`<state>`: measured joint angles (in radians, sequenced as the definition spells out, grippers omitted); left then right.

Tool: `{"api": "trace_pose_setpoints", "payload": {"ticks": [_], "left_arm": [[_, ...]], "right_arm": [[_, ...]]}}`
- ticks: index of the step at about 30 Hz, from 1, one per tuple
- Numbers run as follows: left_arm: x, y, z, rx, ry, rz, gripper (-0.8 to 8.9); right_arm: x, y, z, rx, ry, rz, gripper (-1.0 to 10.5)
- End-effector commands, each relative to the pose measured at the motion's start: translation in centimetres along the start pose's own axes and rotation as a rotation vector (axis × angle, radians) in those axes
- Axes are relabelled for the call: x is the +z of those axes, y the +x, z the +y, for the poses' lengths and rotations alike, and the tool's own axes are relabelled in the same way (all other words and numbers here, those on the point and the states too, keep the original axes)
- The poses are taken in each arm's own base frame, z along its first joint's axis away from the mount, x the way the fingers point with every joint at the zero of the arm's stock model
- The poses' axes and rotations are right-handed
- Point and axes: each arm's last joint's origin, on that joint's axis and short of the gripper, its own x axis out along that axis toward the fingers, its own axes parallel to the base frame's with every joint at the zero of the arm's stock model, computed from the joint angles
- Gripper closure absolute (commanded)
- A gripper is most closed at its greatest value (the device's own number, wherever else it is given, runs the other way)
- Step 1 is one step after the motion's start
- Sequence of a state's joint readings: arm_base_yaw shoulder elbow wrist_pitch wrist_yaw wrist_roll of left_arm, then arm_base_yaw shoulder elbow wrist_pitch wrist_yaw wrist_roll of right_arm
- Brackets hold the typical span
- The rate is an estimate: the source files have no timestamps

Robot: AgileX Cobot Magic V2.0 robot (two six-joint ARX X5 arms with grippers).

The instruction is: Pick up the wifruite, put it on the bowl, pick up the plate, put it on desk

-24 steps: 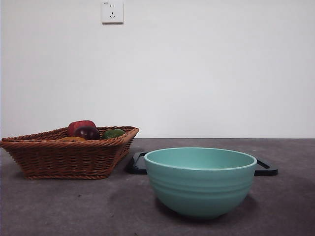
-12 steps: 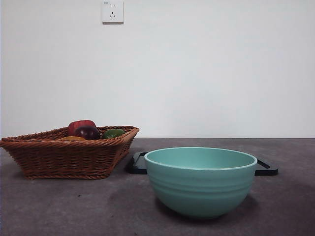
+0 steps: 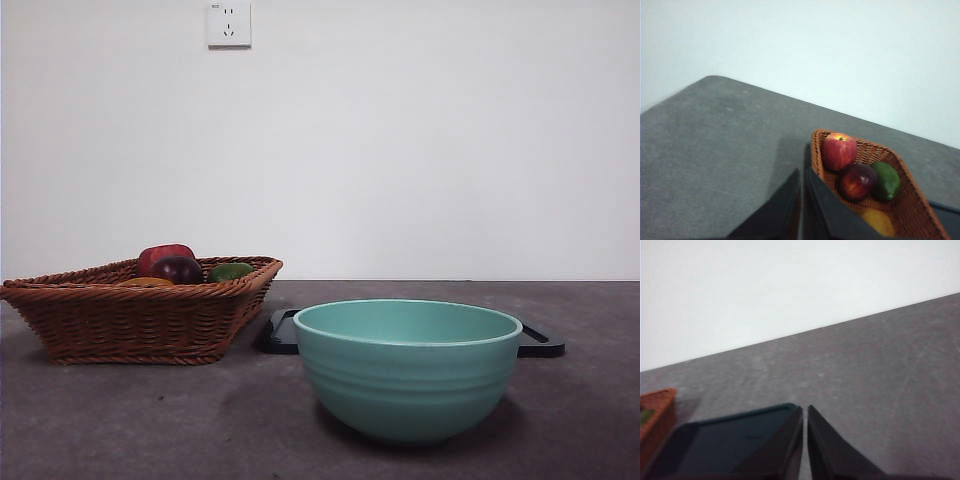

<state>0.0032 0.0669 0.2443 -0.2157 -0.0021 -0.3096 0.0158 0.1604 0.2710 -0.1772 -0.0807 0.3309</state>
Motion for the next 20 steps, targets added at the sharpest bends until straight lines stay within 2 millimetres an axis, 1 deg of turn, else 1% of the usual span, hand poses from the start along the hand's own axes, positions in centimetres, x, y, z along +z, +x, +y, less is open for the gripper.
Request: {"api": "trace_pose_setpoints", "payload": {"ticks": [1,4,8,12,14,18,20], "left_arm": [[2.2,-0.6,-0.7,-0.018,-0.024,-0.041,7.98],[3.9,-1.1,-1.4,-0.032,-0.020,-0.023,7.98],[5.9,-1.3,-2.2,-0.084,-0.020,0.024,7.98],[7.8,-1.3,-3.2,-0.198,-0.024,0.091,7.98],[8.7,-1.4,-3.6,-0.237,-0.027,0.140,7.98],[10.3,-1.8,-4.4,-0.296,-0.024,0.242,7.98],[11.1,-2.0,-4.9,-0.336,-0.009,0.265,7.98]], "right_arm": [[2.0,0.0,1.0,0.054,0.025,-0.011,9.4],[3.6,0.3,2.1,0.122,0.025,0.035,9.4],[5.2,0.9,3.4,0.198,0.026,0.149,9.4],[6.7,1.2,4.9,0.298,0.016,0.264,9.4],[7.4,1.2,5.6,0.342,-0.018,0.313,9.4],[9.0,0.8,6.6,0.370,-0.080,0.396,9.4],[9.8,0.5,7.0,0.384,-0.111,0.414,9.4]]}}
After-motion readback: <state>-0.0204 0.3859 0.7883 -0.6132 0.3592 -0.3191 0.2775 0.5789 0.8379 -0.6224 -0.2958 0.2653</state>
